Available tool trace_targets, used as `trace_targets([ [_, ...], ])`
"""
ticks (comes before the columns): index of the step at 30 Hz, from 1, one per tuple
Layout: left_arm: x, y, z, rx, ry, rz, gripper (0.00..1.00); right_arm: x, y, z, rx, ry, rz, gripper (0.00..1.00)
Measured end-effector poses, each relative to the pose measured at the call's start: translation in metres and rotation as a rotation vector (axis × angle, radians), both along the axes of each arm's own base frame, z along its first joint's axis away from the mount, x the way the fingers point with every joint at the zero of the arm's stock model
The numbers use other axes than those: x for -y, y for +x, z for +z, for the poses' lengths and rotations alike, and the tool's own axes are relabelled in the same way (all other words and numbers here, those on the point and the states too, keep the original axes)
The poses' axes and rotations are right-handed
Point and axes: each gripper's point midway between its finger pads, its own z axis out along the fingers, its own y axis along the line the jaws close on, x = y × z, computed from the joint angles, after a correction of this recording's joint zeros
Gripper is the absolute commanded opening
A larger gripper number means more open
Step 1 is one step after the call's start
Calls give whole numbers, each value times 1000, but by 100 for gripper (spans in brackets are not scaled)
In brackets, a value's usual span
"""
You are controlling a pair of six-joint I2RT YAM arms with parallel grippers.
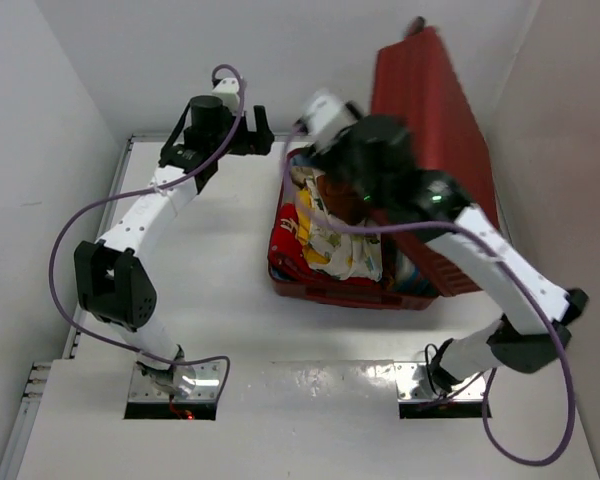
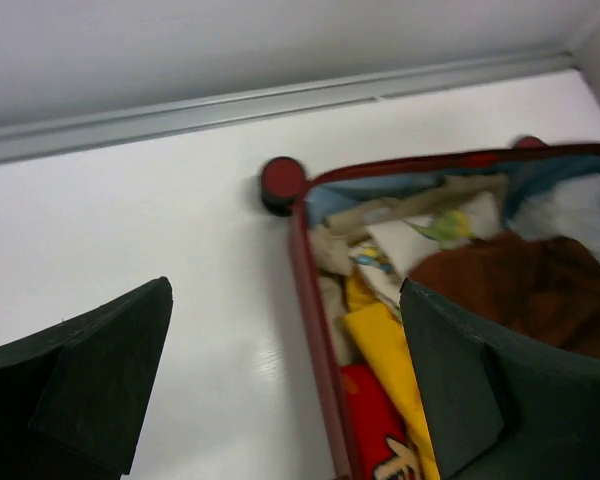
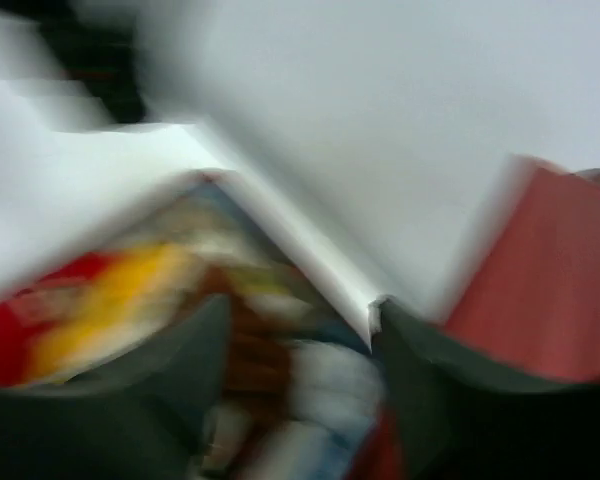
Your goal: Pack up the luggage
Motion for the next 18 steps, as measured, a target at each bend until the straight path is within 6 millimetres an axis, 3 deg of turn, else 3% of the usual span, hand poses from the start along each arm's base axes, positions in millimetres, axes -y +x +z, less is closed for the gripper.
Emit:
trace_targets([
  [2,-14,2,-8,-16,2,53,100,-82,-28,-39,-121,-16,250,82],
  [4,-36,1,-17,-39,2,133,100,-145,-65,-76,-249,4,474,84],
  [6,-60,0,-22,-55,0,213,100,-181,-97,-93,-342,48,629,84],
  [8,-88,1,-21,-51,-8,300,100,-200,-113,-88,-383,126,718,82],
  [10,-107,-1,-18,-46,-13,358,100,-208,-111,-62,-370,226,750,80],
  [13,-130,-6,-14,-38,-19,415,100,-197,-88,-9,-276,370,719,73],
  [15,-135,-8,-11,-33,-18,410,100,-172,-63,20,-191,438,630,69],
  [16,-135,-9,-10,-31,-12,391,98,-149,-47,31,-146,464,552,64],
  [18,-131,-12,-13,-39,-2,341,97,-102,-19,33,-95,481,395,60],
])
